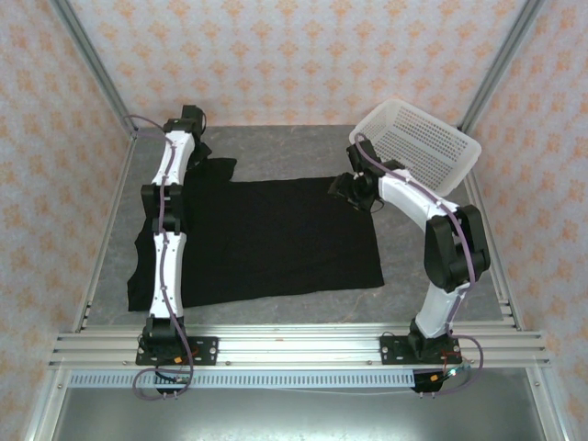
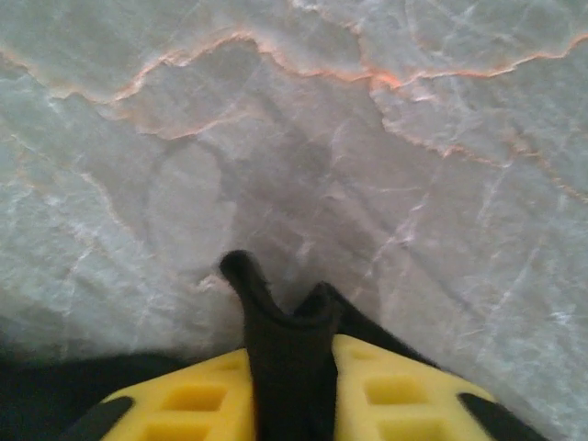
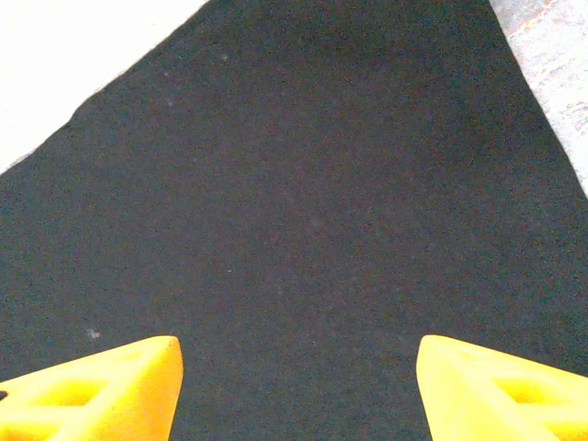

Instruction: Fold and stack the t-shirts

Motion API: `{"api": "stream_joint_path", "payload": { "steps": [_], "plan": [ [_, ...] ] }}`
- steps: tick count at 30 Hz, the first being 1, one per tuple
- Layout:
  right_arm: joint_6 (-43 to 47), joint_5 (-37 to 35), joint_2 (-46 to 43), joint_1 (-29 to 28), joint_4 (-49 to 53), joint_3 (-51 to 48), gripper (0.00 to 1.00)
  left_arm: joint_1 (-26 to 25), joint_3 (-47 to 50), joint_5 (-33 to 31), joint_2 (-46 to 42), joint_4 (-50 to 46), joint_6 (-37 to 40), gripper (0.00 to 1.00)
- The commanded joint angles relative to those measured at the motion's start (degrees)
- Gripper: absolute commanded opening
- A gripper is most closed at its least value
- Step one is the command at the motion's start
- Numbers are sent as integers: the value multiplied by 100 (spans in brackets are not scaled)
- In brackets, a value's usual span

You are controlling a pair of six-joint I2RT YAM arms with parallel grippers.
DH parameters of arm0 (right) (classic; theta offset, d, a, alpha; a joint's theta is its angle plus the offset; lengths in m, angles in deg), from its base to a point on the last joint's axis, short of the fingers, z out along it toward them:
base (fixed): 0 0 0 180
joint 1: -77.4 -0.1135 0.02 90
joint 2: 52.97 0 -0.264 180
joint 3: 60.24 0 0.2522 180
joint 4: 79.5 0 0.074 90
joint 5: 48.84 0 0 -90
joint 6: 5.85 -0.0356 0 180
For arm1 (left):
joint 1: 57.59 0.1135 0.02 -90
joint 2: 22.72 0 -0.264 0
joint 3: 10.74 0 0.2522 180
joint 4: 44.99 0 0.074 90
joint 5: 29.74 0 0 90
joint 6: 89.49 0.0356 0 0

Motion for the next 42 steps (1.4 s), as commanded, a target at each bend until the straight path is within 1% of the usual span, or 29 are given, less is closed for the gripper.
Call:
{"api": "stream_joint_path", "payload": {
  "steps": [1, 2, 3, 5, 8, 11, 14, 18, 22, 26, 29, 32, 36, 38, 40, 42],
  "plan": [
    [101, -425, 188, 68, 60, 278, 67, 63, 157, -191, 62, -720, 162, 7],
    [121, -671, 257, 68, 145, 373, 67, 58, 165, -233, -15, -662, 214, 2],
    [135, -886, 334, 69, 209, 491, 67, 46, 167, -273, -93, -628, 255, 0],
    [187, -1339, 595, 73, 339, 789, 65, -15, 232, -387, -367, -559, 362, 0],
    [293, -1870, 1069, 72, 339, 1187, 61, -125, 573, -461, -904, -292, 506, 0],
    [459, -2313, 1566, 94, 288, 1619, 57, -208, 909, -366, -1360, -32, 538, 0],
    [561, -2441, 2046, 163, 314, 2081, 55, -266, 941, -202, -1516, -57, 556, 0],
    [661, -2555, 2638, 264, 535, 2762, 55, -334, 1015, -16, -1655, -154, 645, 0],
    [785, -2543, 3003, 327, 495, 3105, 57, -415, 1327, 58, -1910, -74, 775, 0],
    [756, -2443, 3335, 357, 701, 3484, 55, -427, 1468, 99, -2062, -71, 839, 0],
    [717, -2393, 3475, 361, 731, 3550, 52, -425, 1481, 96, -2116, -80, 881, 0],
    [679, -2301, 3628, 365, 822, 3668, 45, -422, 1481, 114, -2143, -72, 881, 0],
    [591, -2313, 3782, 384, 1035, 3796, 41, -425, 1468, 117, -2152, -112, 881, 0],
    [575, -2315, 3800, 387, 1089, 3800, 40, -433, 1459, 92, -2169, -149, 881, 0],
    [533, -2407, 3812, 382, 1209, 3800, 42, -433, 1459, 76, -2195, -181, 881, 0],
    [569, -2549, 3612, 374, 1085, 3582, 44, -433, 1459, 64, -2232, -199, 881, 0]
  ]
}}
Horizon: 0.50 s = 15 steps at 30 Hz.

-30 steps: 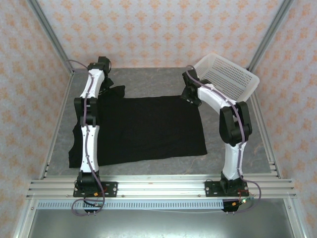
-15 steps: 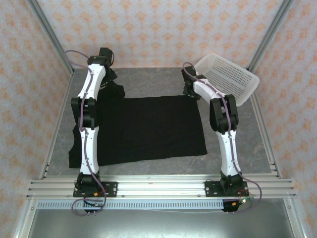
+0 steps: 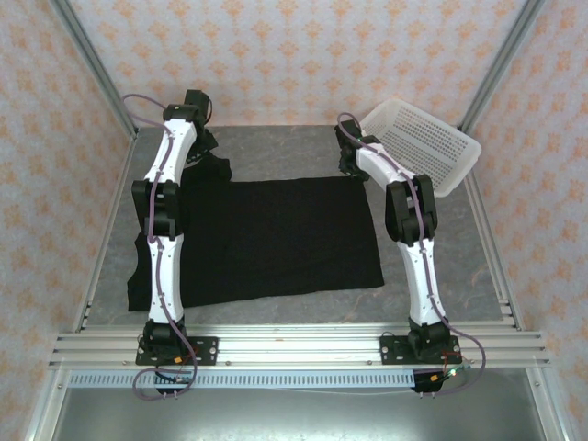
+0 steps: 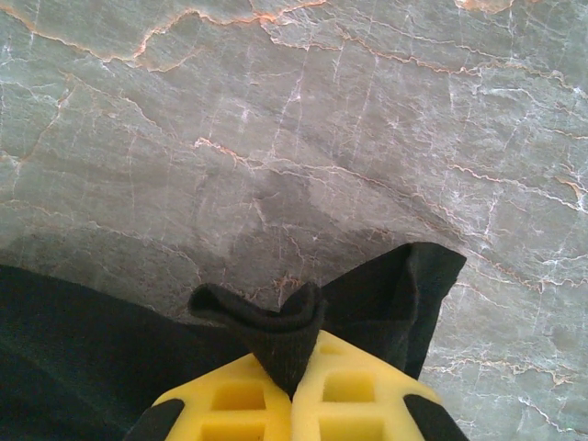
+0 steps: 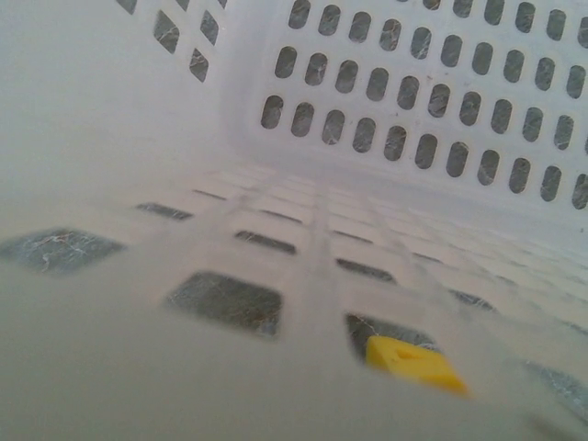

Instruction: Fold and stack the t-shirts

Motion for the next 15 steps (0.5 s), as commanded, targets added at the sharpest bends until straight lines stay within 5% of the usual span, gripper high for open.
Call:
{"api": "stream_joint_path", "payload": {
  "steps": [1, 4, 15],
  "plan": [
    [-39, -154, -145, 27, 127, -555, 46, -16, 4, -54, -450, -137, 83, 0],
    [256, -273, -640, 42, -414, -939, 49, -18, 4, -63, -539, -137, 83, 0],
    [821, -778, -168, 595, 494, 591, 50, -33, 30, 16, -648, -208, 251, 0]
  ]
}}
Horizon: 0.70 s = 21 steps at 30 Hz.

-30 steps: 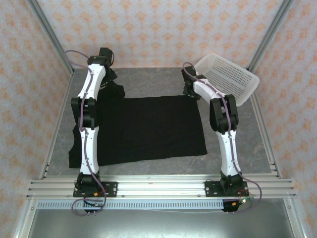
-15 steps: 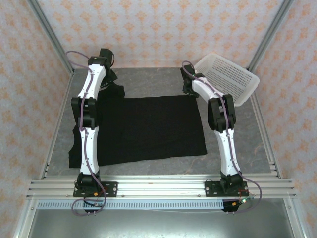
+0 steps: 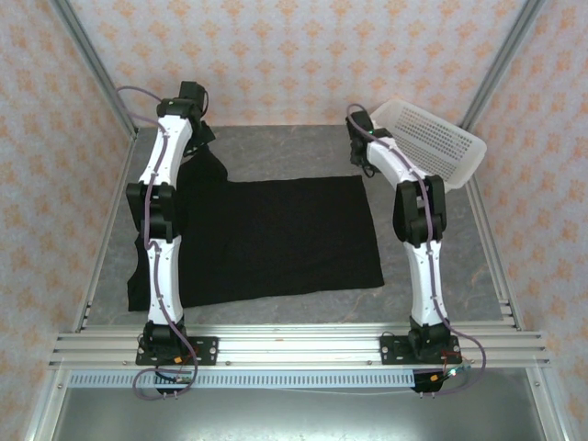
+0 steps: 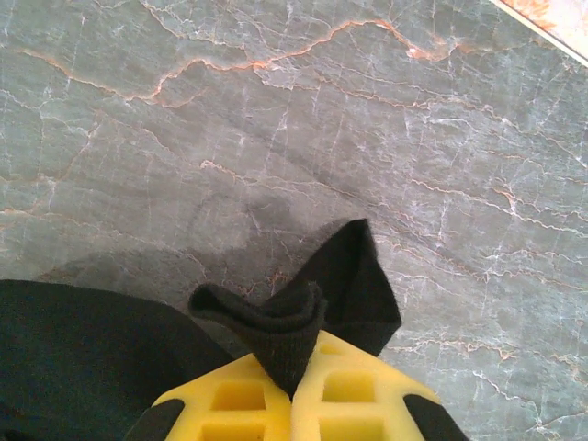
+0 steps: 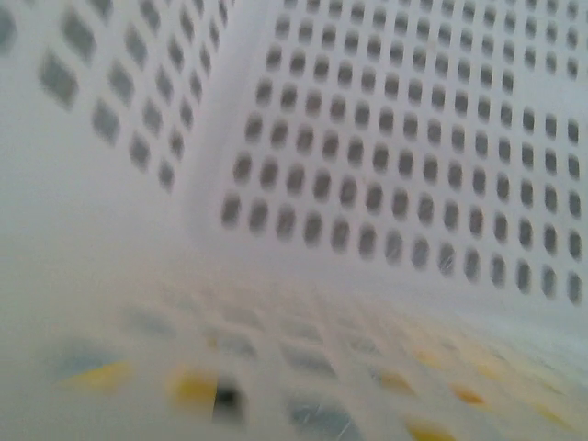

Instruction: Fold and stack the t-shirts

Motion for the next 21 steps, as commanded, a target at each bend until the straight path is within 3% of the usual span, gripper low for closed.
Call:
{"api": "stream_joint_path", "payload": {
  "steps": [1, 8, 15, 21],
  "plan": [
    [191, -380, 262, 273, 439, 547, 49, -31, 51, 14, -251, -203, 161, 0],
    [90, -128, -25, 250, 374, 173, 51, -31, 117, 14, -305, -199, 194, 0],
    [237, 2, -523, -301, 103, -490, 59, -14, 117, -45, -304, -251, 204, 0],
    [-52, 90, -330, -409, 119, -594, 62, -14, 118, -39, -330, -259, 190, 0]
  ]
}}
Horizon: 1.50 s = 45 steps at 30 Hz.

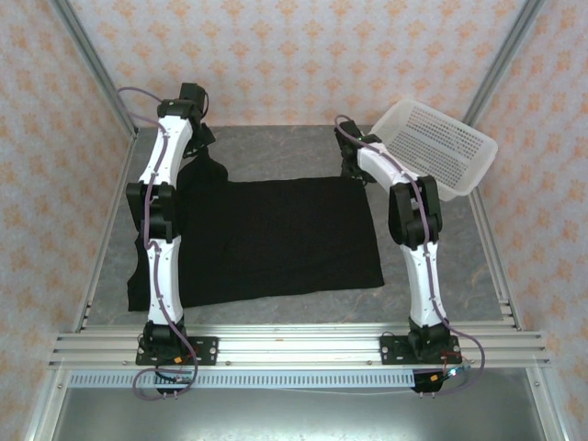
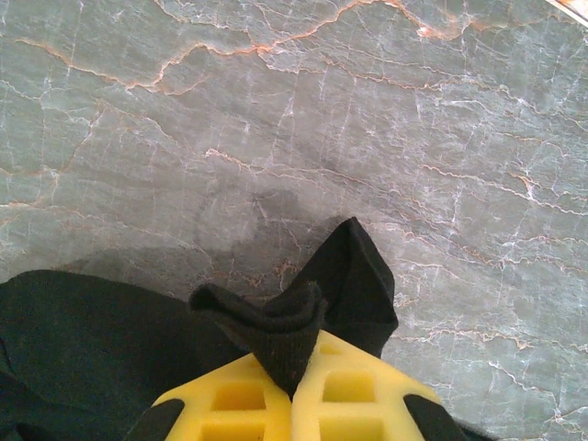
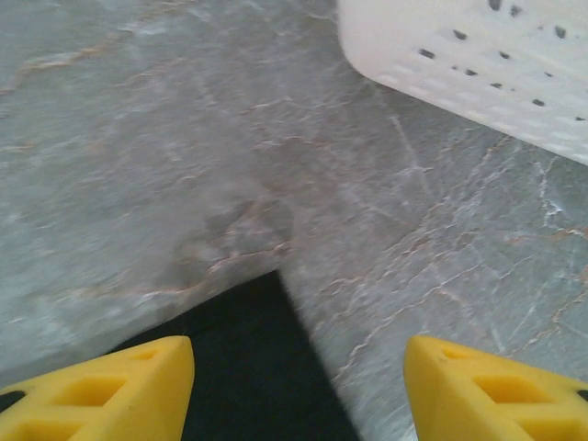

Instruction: Fold and stack the t-shirts

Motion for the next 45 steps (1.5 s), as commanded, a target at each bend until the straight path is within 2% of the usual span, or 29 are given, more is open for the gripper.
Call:
{"api": "stream_joint_path", "payload": {
  "steps": [1, 14, 18, 23, 25, 29, 34, 39, 45],
  "plan": [
    [-188, -46, -103, 63, -38, 16, 62, -9, 39, -52, -322, -202, 85, 0],
    [-361, 183, 691, 103, -208, 553, 58, 21, 114, -77, -428, -199, 166, 0],
    [-494, 258, 856, 97, -102, 664, 48, 37, 114, -110, -427, -219, 209, 0],
    [-665, 259, 719, 94, -134, 362, 44, 51, 104, -181, -468, -241, 243, 0],
    [-688, 221, 602, 87, -192, 201, 45, 50, 106, -201, -498, -245, 255, 0],
    [-523, 15, 123, 47, -738, -429, 55, 48, 111, -186, -550, -263, 243, 0],
    [-22, -188, -328, 1, -1152, -703, 58, 39, 118, -196, -620, -285, 229, 0],
    [277, -262, -372, -122, -912, -631, 61, 57, 387, -479, -781, -268, 307, 0],
    [161, -186, -116, -281, -849, -595, 62, 183, 997, -903, -1158, -184, 279, 0]
  ]
}}
